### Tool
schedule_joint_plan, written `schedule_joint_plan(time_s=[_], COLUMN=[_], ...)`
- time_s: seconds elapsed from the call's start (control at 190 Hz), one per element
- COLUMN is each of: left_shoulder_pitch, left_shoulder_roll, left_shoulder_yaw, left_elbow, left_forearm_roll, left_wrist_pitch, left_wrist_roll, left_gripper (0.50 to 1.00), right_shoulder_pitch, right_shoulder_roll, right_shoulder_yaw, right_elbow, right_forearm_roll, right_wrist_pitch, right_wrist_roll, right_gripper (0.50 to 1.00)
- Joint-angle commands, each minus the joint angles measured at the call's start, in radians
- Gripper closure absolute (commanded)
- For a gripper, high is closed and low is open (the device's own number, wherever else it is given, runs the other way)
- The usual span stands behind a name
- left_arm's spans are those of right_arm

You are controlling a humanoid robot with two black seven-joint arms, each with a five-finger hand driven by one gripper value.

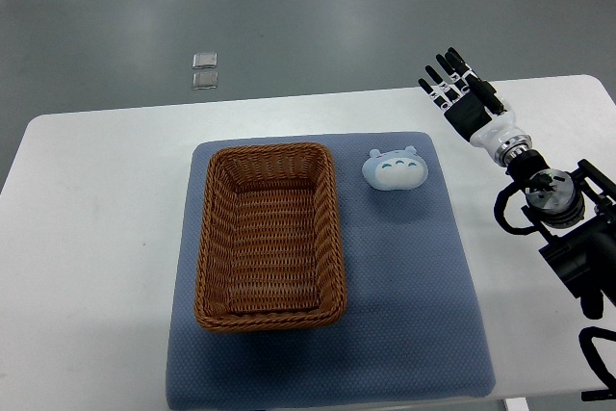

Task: Place blue toy in brown basket
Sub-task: 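Move the right hand over the pale blue toy beside the basket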

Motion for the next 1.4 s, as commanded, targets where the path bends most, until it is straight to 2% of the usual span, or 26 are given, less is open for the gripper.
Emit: schedule_joint_plan(time_s=[0.0,0.348,0.485,0.696,0.828,0.917,1.033,1.128,1.271,1.397], left_shoulder_pitch=[0.000,0.000,0.000,0.000,0.000,0.000,0.000,0.000,0.000,0.000], left_shoulder_roll=[0.000,0.000,0.000,0.000,0.000,0.000,0.000,0.000,0.000,0.000], left_shoulder_yaw=[-0.003,-0.013,-0.013,-0.013,-0.013,-0.013,-0.013,-0.013,-0.014,-0.013], left_elbow=[0.000,0.000,0.000,0.000,-0.002,-0.005,-0.005,-0.002,-0.002,-0.002], left_forearm_roll=[-0.001,-0.001,-0.001,-0.001,-0.001,-0.001,-0.001,-0.001,-0.001,-0.001], left_wrist_pitch=[-0.002,0.000,0.000,-0.002,-0.002,-0.002,-0.002,-0.002,-0.002,-0.002], left_wrist_roll=[0.000,0.000,0.000,0.000,-0.001,-0.001,-0.001,-0.001,-0.001,-0.001], left_gripper=[0.500,0.500,0.500,0.500,0.500,0.500,0.500,0.500,0.500,0.500], right_shoulder_pitch=[0.000,0.021,0.069,0.281,0.504,0.659,0.833,0.956,0.999,0.980], right_shoulder_roll=[0.000,-0.012,-0.080,-0.233,-0.340,-0.368,-0.380,-0.374,-0.373,-0.357], right_shoulder_yaw=[-0.002,-0.013,-0.041,-0.259,-0.516,-0.740,-1.012,-1.197,-1.236,-1.240], right_elbow=[0.000,0.016,0.042,0.121,0.181,0.216,0.261,0.305,0.384,0.410], right_forearm_roll=[-0.001,-0.027,-0.130,-0.458,-0.702,-0.809,-0.877,-0.877,-0.859,-0.822], right_wrist_pitch=[0.000,0.001,0.014,0.040,0.135,0.188,0.235,0.262,0.276,0.253], right_wrist_roll=[0.000,-0.014,-0.025,-0.153,-0.212,-0.293,-0.334,-0.405,-0.454,-0.463], right_gripper=[0.589,0.591,0.591,0.591,0.589,0.589,0.589,0.589,0.589,0.589])
